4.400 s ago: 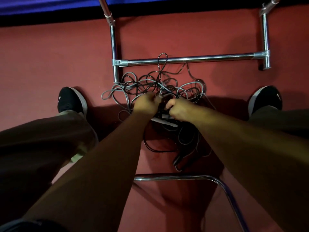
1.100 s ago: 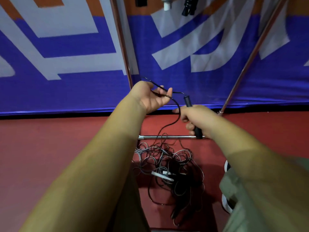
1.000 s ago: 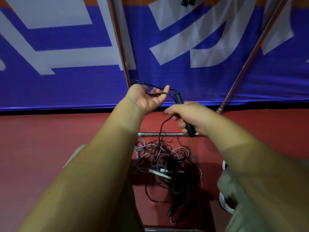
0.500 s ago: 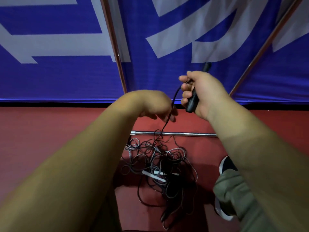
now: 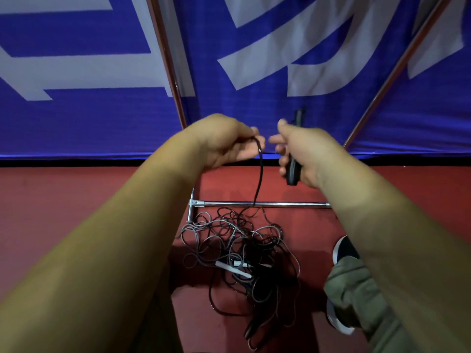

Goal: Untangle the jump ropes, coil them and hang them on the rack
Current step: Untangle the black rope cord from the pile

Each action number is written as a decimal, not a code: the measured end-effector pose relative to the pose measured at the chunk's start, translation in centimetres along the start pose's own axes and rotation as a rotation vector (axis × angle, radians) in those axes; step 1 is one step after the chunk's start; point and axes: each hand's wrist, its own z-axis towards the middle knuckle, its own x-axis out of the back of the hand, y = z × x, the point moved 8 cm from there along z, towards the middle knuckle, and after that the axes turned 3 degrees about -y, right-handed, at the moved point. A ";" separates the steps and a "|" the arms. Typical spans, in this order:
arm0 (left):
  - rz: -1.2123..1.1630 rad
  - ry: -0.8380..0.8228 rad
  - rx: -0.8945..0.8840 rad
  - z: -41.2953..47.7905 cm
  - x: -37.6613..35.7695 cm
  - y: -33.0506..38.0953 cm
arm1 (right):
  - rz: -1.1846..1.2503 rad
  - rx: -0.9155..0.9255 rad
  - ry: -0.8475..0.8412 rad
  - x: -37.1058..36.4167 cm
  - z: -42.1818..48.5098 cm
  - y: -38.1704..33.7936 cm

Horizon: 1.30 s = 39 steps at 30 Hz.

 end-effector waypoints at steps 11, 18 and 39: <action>-0.707 0.224 -0.253 0.5 4.2 2.1 | -0.242 -0.038 -0.312 -3.6 -1.1 1.2; 0.502 -0.028 -0.052 0.4 1.0 -0.2 | 0.171 0.122 -0.161 -2.5 -0.6 -2.1; -0.204 0.038 -0.112 0.7 1.0 1.0 | -0.444 -0.122 -0.273 -2.5 -0.5 1.8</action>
